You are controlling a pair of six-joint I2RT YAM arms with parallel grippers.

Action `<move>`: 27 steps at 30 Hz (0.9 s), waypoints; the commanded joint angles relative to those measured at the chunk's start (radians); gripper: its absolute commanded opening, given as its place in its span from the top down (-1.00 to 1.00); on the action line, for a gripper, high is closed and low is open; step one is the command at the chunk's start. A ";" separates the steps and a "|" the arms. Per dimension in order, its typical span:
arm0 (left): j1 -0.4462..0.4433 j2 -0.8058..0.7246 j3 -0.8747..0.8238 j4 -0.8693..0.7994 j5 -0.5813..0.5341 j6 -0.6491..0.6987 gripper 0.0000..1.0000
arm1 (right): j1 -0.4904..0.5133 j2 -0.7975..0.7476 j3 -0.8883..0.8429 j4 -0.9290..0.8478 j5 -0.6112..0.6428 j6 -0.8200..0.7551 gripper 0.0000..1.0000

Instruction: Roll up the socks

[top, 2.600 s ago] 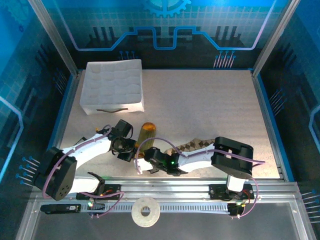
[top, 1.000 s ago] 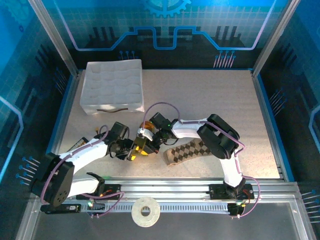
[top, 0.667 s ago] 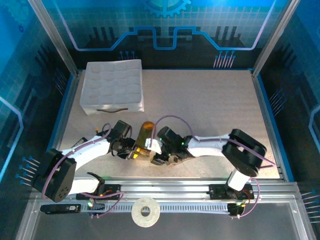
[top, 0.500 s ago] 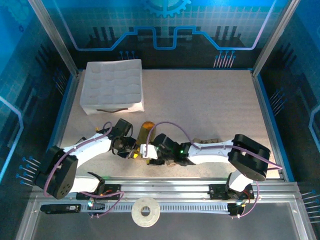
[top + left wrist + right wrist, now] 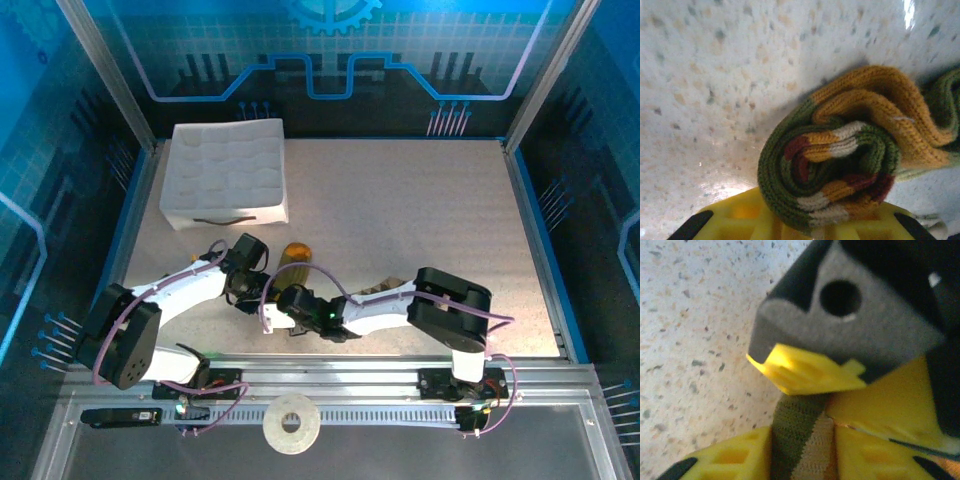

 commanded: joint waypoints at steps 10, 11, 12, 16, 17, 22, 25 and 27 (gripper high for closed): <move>0.108 -0.271 -0.032 -0.194 -0.025 -0.078 -0.59 | -0.181 0.103 0.045 -0.333 -0.498 0.255 1.00; 0.123 -0.293 -0.044 -0.183 -0.028 -0.082 -0.61 | -0.195 0.107 0.046 -0.341 -0.545 0.266 1.00; 0.134 -0.310 -0.052 -0.174 -0.033 -0.085 -0.63 | -0.206 0.108 0.043 -0.343 -0.576 0.272 1.00; 0.142 -0.344 -0.077 -0.073 -0.037 -0.081 -0.70 | -0.262 0.114 0.051 -0.358 -0.715 0.311 1.00; 0.142 -0.338 -0.079 -0.062 -0.032 -0.077 -0.69 | -0.278 0.117 0.054 -0.357 -0.741 0.325 1.00; 0.142 -0.312 -0.096 -0.020 0.002 -0.053 -0.51 | -0.337 0.138 0.080 -0.371 -0.862 0.372 1.00; 0.136 -0.295 -0.114 0.052 0.023 -0.043 -0.36 | -0.369 0.168 0.102 -0.394 -0.947 0.402 1.00; 0.130 -0.270 -0.124 0.127 0.043 -0.024 -0.33 | -0.398 0.201 0.126 -0.415 -1.020 0.432 1.00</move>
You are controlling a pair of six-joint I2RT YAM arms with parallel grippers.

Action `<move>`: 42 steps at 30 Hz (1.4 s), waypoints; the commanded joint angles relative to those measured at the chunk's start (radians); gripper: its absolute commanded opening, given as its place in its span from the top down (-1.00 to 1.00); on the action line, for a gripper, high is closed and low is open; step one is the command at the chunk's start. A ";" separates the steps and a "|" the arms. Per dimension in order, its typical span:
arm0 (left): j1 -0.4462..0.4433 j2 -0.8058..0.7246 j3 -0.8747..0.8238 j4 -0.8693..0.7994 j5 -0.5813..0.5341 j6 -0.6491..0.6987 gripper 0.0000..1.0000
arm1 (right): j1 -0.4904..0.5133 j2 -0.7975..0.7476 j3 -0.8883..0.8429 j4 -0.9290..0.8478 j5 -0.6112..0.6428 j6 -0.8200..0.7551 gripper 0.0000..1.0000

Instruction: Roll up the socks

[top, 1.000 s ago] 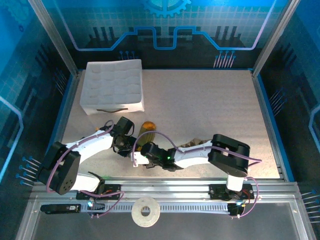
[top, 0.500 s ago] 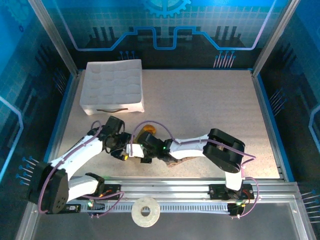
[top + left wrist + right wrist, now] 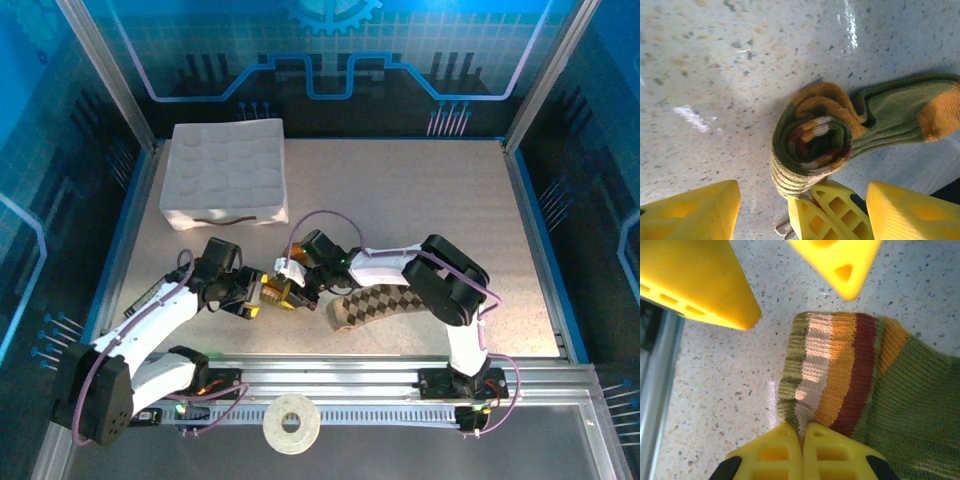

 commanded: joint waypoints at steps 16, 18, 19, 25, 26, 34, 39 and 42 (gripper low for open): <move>-0.117 0.282 0.023 0.103 0.009 0.124 -0.01 | -0.115 0.211 0.062 -0.374 -0.209 0.078 1.00; -0.138 0.308 0.017 0.087 -0.001 0.116 0.03 | -0.116 0.201 0.065 -0.371 -0.191 0.067 1.00; -0.150 0.314 0.010 0.079 -0.007 0.105 0.06 | -0.115 0.198 0.071 -0.374 -0.182 0.059 1.00; -0.176 0.315 -0.042 0.015 -0.023 0.021 0.94 | -0.104 0.173 0.086 -0.372 -0.129 0.017 0.99; -0.176 0.308 -0.043 -0.020 -0.026 0.007 1.00 | -0.099 0.155 0.076 -0.355 -0.109 0.011 0.90; -0.177 0.177 -0.063 -0.196 -0.090 -0.163 1.00 | 0.012 -0.281 -0.269 0.129 0.201 -0.051 -0.04; -0.186 0.223 0.020 -0.265 -0.113 -0.194 1.00 | 0.164 -0.452 -0.396 0.231 0.462 -0.067 -0.22; -0.188 0.280 0.064 -0.282 -0.102 -0.193 1.00 | 0.279 -0.458 -0.421 0.257 0.635 -0.092 -0.24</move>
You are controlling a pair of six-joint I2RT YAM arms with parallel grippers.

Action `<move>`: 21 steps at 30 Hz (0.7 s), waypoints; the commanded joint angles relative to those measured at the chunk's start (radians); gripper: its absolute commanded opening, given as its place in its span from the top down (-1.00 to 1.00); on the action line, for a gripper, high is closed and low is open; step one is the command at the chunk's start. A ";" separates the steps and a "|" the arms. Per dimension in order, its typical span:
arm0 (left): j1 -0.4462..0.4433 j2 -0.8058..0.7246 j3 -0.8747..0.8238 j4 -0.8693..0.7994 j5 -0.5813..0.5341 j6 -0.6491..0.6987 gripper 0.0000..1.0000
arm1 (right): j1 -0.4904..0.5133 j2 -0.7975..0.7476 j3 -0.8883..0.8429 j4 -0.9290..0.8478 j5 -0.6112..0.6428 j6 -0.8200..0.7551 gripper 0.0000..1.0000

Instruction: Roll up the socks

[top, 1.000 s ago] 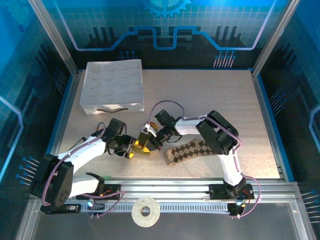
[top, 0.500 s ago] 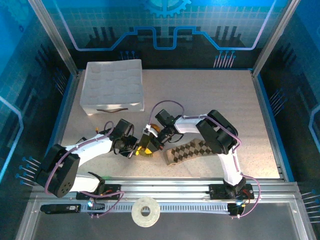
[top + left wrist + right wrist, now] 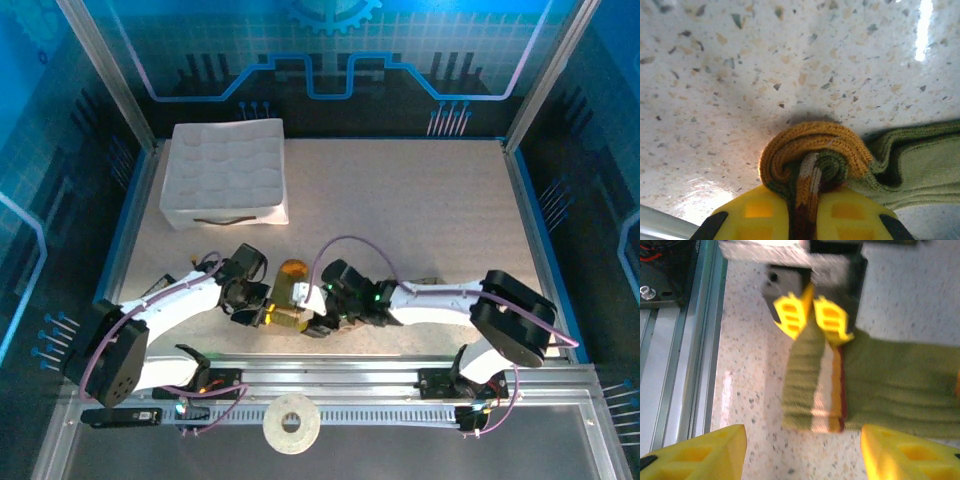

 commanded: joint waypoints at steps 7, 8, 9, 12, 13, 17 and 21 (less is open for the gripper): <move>-0.009 0.174 0.067 -0.190 -0.047 -0.005 1.00 | 0.190 0.132 0.065 0.094 0.417 -0.118 -0.19; -0.009 0.179 0.067 -0.186 -0.048 -0.003 1.00 | 0.194 0.153 0.075 0.094 0.441 -0.126 -0.18; -0.007 0.185 0.066 -0.179 -0.046 -0.003 1.00 | 0.199 0.173 0.084 0.118 0.458 -0.134 -0.17; -0.007 0.205 0.069 -0.168 -0.038 0.003 1.00 | 0.201 0.215 0.104 0.129 0.488 -0.156 -0.12; -0.007 0.210 0.071 -0.165 -0.035 0.005 1.00 | 0.201 0.226 0.110 0.129 0.487 -0.161 -0.10; -0.007 0.218 0.077 -0.157 -0.028 0.009 1.00 | 0.200 0.266 0.135 0.120 0.496 -0.159 0.07; -0.005 0.206 0.079 -0.154 -0.027 0.011 1.00 | 0.190 0.303 0.155 0.076 0.499 -0.130 0.47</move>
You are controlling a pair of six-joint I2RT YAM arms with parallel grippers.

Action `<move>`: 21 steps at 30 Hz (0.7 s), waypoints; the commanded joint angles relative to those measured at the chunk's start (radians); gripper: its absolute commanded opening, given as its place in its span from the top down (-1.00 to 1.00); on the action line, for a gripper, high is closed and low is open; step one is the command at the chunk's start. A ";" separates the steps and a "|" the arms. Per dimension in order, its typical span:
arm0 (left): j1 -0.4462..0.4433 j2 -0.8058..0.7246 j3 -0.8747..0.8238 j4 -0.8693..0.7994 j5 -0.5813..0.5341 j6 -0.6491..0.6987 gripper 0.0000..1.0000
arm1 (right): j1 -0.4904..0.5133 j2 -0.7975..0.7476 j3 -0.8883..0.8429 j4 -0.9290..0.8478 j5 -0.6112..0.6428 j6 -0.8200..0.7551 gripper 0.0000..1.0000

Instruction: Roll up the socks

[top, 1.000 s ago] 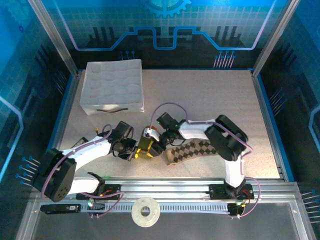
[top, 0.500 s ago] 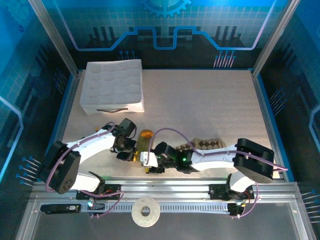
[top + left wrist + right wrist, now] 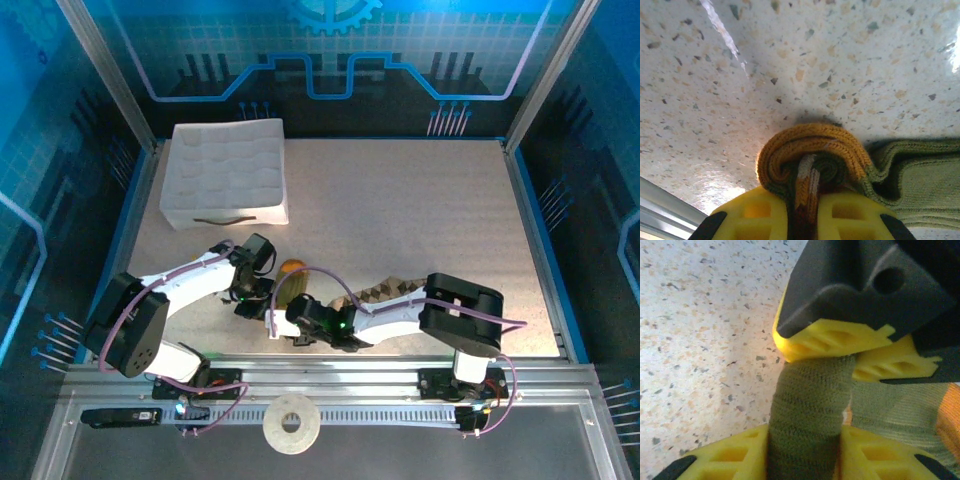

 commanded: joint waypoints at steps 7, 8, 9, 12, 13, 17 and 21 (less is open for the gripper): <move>0.014 -0.047 -0.042 -0.060 -0.060 0.014 0.58 | -0.063 0.024 0.027 -0.077 -0.117 0.106 1.00; 0.020 -0.088 -0.036 -0.069 -0.082 0.014 0.30 | -0.082 0.025 0.025 -0.095 -0.161 0.131 1.00; 0.024 -0.129 -0.033 -0.081 -0.111 0.014 -0.01 | -0.103 0.030 0.023 -0.109 -0.213 0.154 1.00; 0.057 -0.237 -0.036 -0.085 -0.149 0.017 -0.44 | -0.162 0.046 0.003 -0.132 -0.378 0.215 1.00; 0.067 -0.266 -0.038 -0.086 -0.157 0.019 -0.51 | -0.178 0.050 -0.006 -0.130 -0.422 0.229 1.00; 0.100 -0.381 -0.051 -0.070 -0.197 0.080 -0.56 | -0.250 0.086 -0.011 -0.158 -0.592 0.274 1.00; 0.102 -0.431 -0.115 0.062 -0.114 0.151 -0.41 | -0.321 0.144 0.032 -0.226 -0.728 0.314 1.00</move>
